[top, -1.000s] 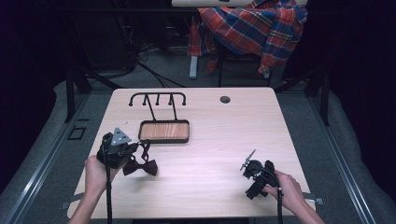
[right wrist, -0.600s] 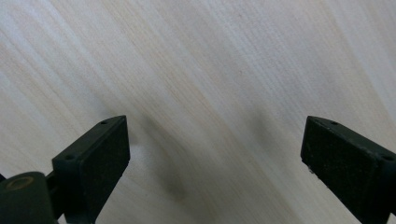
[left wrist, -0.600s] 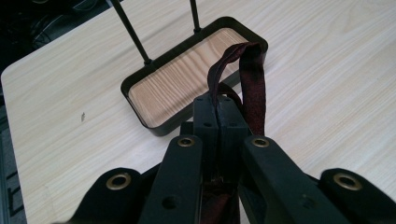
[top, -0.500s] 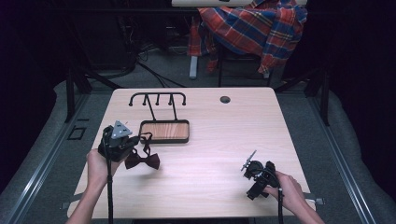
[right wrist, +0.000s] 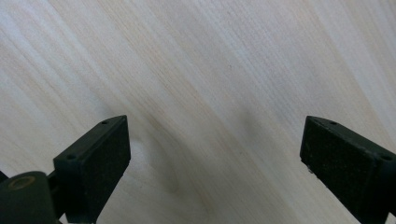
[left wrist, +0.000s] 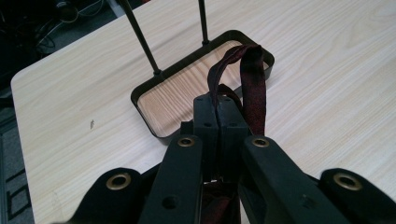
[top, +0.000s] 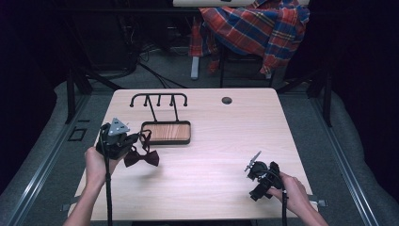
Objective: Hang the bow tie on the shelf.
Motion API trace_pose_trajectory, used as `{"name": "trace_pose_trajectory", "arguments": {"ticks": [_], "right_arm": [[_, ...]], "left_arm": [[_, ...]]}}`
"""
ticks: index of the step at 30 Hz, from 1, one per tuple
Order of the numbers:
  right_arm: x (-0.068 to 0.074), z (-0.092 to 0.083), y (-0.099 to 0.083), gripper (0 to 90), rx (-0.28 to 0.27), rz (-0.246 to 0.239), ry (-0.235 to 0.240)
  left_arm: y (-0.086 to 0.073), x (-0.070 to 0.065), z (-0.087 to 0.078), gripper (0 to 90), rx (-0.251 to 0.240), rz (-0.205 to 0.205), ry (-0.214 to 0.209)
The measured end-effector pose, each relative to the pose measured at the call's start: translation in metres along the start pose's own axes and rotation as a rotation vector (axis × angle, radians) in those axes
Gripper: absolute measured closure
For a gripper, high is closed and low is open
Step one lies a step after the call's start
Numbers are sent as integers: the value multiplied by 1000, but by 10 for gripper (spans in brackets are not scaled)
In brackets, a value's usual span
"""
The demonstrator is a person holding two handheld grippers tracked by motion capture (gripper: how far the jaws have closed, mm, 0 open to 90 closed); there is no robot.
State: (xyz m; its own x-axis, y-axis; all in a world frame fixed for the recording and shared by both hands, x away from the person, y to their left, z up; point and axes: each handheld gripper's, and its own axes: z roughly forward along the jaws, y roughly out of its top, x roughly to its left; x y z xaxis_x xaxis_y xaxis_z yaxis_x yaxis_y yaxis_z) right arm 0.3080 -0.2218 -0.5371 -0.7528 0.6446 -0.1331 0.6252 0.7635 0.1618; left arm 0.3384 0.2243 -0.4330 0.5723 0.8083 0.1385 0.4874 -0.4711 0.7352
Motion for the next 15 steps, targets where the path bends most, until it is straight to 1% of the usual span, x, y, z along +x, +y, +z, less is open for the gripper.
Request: {"name": "trace_pose_trajectory", "arguments": {"ticks": [2,4,5,6,7,8,10,14,15], "right_arm": [[1,0,1,83,-1,-6,-9],[2,2,2,83,3,-8,4],[1,2,3,84,21,-22,7],[2,3,2,84,10,-10,7],[2,3,1,85,14,-9,8],[2,1,0,84,16,-14,-6],[2,0,-1,85,1,-6,-5],[3,-1,2,85,5,-17,-21],[3,0,2,85,6,-20,-15]], "left_arm": [[1,2,0,886,-3,1,0],[3,4,0,886,-7,-7,0],[4,6,0,886,-3,-5,-2],[5,6,0,886,-5,-7,4],[6,7,0,886,-7,-5,9],[6,8,-1,886,-8,-5,9],[8,10,-2,886,-14,-9,17],[12,16,-2,886,-6,-15,33],[13,19,-2,886,-7,-22,36]]}}
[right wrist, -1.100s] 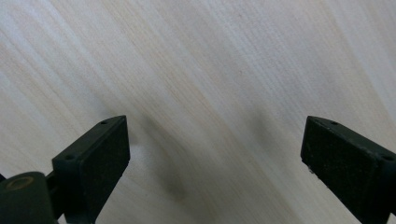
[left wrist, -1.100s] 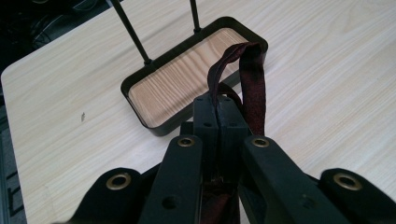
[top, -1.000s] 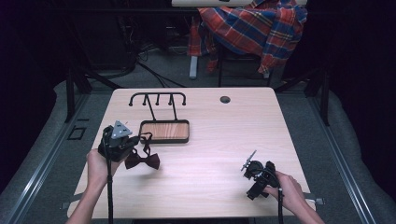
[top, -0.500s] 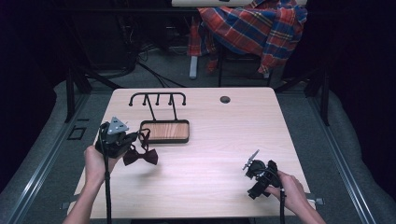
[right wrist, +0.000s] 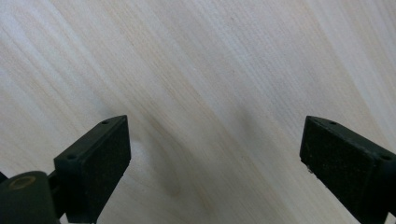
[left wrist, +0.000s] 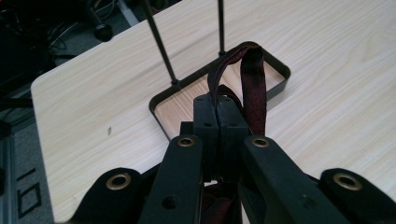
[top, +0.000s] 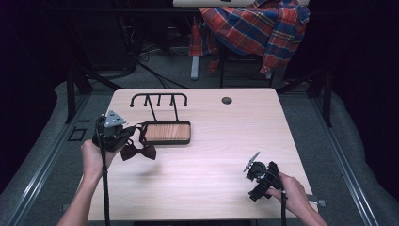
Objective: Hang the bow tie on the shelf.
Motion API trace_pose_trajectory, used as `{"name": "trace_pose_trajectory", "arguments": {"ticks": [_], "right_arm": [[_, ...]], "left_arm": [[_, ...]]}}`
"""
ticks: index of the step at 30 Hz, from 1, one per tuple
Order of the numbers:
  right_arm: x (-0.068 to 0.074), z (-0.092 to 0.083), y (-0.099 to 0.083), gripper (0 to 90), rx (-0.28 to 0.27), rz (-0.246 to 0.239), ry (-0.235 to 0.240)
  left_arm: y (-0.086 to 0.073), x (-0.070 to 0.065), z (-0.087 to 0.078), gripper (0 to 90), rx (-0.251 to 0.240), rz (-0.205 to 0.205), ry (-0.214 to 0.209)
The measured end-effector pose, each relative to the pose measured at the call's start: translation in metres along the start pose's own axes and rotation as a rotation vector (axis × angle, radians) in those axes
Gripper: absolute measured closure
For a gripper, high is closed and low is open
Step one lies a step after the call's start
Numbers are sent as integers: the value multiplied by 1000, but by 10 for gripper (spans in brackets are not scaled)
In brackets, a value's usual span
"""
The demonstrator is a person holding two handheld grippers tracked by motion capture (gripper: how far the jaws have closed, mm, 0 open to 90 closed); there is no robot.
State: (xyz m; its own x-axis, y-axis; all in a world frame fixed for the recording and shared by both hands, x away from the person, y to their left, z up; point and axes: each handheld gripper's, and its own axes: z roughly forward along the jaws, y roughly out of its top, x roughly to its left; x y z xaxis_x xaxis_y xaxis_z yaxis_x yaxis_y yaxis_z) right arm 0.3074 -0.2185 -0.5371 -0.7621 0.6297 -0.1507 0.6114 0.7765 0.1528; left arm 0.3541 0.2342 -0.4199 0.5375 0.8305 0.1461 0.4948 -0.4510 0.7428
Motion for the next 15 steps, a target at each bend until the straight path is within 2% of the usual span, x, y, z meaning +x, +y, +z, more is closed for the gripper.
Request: {"name": "trace_pose_trajectory", "arguments": {"ticks": [5,7,11,15], "right_arm": [[-1,0,-3,85,-14,15,9],[0,-2,-2,85,-9,2,-9],[2,1,1,85,-10,-6,11],[0,1,-2,86,-8,3,5]], "left_arm": [[5,8,-1,886,-5,-9,16],[8,10,-1,886,-1,-6,20],[16,16,-1,886,-2,-7,34],[22,21,1,886,-7,-19,46]]}}
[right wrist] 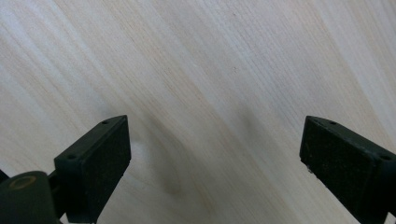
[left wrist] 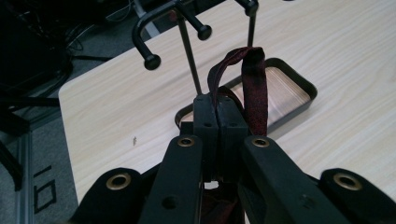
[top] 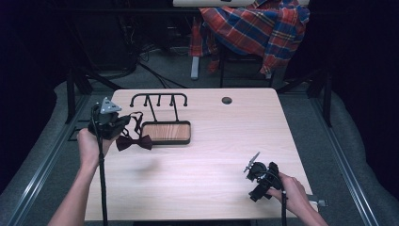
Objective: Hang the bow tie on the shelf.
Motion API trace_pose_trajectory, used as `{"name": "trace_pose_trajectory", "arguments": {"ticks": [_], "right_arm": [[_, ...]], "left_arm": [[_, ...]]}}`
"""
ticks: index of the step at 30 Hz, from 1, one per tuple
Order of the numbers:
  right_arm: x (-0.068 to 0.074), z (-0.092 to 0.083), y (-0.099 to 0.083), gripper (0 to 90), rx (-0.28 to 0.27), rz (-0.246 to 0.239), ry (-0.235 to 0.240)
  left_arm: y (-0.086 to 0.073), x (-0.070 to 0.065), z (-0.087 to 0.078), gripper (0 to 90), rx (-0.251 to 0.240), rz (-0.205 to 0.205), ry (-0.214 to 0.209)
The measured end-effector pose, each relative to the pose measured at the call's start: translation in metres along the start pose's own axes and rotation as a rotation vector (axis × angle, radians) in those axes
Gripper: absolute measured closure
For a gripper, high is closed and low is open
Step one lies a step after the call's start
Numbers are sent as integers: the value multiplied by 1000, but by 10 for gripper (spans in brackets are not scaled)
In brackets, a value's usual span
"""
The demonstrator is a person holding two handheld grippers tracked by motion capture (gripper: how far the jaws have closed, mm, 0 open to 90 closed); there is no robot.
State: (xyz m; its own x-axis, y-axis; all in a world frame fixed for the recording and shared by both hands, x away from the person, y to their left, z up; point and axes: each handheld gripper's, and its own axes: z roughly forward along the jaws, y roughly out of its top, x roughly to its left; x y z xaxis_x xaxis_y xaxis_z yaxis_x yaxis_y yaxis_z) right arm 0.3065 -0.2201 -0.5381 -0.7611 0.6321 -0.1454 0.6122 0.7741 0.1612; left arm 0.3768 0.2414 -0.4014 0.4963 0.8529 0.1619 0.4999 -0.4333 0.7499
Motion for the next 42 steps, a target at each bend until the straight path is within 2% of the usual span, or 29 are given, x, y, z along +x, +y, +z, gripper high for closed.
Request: {"name": "trace_pose_trajectory", "arguments": {"ticks": [5,8,10,13,16,18,21,25,28,31,35,38,42], "right_arm": [[1,-2,3,87,-9,-8,-2],[2,2,4,88,7,-25,2],[2,2,3,89,7,-17,11],[1,-1,3,90,4,-13,-4],[3,-1,5,91,4,-24,0],[5,1,3,90,-6,-12,13],[3,0,-1,91,17,-17,-2],[0,-2,-8,91,8,5,-1],[0,-2,-9,91,22,-4,-4],[2,-2,-11,91,14,8,0],[2,-2,-12,91,13,14,1],[2,-2,-12,91,13,14,0],[2,-3,-11,91,22,5,0]], "left_arm": [[6,4,2,886,8,-3,14],[8,8,5,886,15,-5,23],[9,11,7,886,19,-11,22],[10,13,12,886,24,-14,27],[13,13,14,886,24,-11,24],[14,13,14,886,25,-7,23],[16,13,17,886,10,-13,23],[19,14,22,886,14,-17,24],[22,15,25,886,15,-14,26],[26,15,27,886,18,-9,27],[30,17,29,886,24,3,42],[33,18,32,886,47,17,82],[32,22,36,886,61,14,100]]}}
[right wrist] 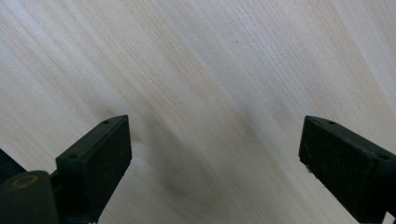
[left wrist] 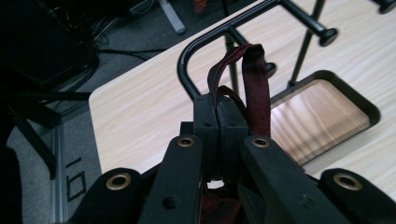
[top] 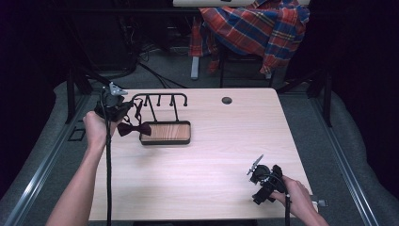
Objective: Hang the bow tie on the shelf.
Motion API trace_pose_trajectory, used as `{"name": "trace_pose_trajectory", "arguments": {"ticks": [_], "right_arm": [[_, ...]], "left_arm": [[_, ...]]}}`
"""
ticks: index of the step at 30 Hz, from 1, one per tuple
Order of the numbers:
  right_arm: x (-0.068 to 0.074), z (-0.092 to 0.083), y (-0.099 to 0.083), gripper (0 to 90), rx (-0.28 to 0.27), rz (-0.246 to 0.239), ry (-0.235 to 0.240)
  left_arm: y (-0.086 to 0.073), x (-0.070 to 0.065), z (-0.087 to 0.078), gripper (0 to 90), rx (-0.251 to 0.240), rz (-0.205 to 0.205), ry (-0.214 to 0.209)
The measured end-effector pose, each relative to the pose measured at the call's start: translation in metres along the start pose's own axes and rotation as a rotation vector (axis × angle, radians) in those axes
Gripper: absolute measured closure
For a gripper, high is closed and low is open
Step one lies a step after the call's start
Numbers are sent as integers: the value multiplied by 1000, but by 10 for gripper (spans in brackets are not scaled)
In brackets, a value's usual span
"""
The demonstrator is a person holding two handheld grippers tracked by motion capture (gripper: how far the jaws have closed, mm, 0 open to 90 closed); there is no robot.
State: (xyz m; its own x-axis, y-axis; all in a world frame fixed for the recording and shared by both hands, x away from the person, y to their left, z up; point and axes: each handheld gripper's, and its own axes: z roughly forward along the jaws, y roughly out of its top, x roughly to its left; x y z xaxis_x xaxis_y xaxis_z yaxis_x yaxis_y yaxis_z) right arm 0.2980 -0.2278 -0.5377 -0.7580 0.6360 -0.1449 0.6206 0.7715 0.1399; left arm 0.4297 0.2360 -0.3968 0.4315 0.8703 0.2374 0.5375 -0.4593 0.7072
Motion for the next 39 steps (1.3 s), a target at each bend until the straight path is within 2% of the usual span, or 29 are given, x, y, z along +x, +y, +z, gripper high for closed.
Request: {"name": "trace_pose_trajectory", "arguments": {"ticks": [9,14,18,28,39], "right_arm": [[0,1,0,91,-7,6,0],[0,1,0,92,-3,3,7],[0,1,0,91,0,4,6],[1,2,0,91,7,-5,0],[1,2,0,92,6,-3,1]], "left_arm": [[5,9,4,885,25,-4,24],[8,10,8,886,48,23,50],[8,9,14,885,68,28,56],[5,10,29,884,95,13,59],[0,10,38,873,106,22,82]]}}
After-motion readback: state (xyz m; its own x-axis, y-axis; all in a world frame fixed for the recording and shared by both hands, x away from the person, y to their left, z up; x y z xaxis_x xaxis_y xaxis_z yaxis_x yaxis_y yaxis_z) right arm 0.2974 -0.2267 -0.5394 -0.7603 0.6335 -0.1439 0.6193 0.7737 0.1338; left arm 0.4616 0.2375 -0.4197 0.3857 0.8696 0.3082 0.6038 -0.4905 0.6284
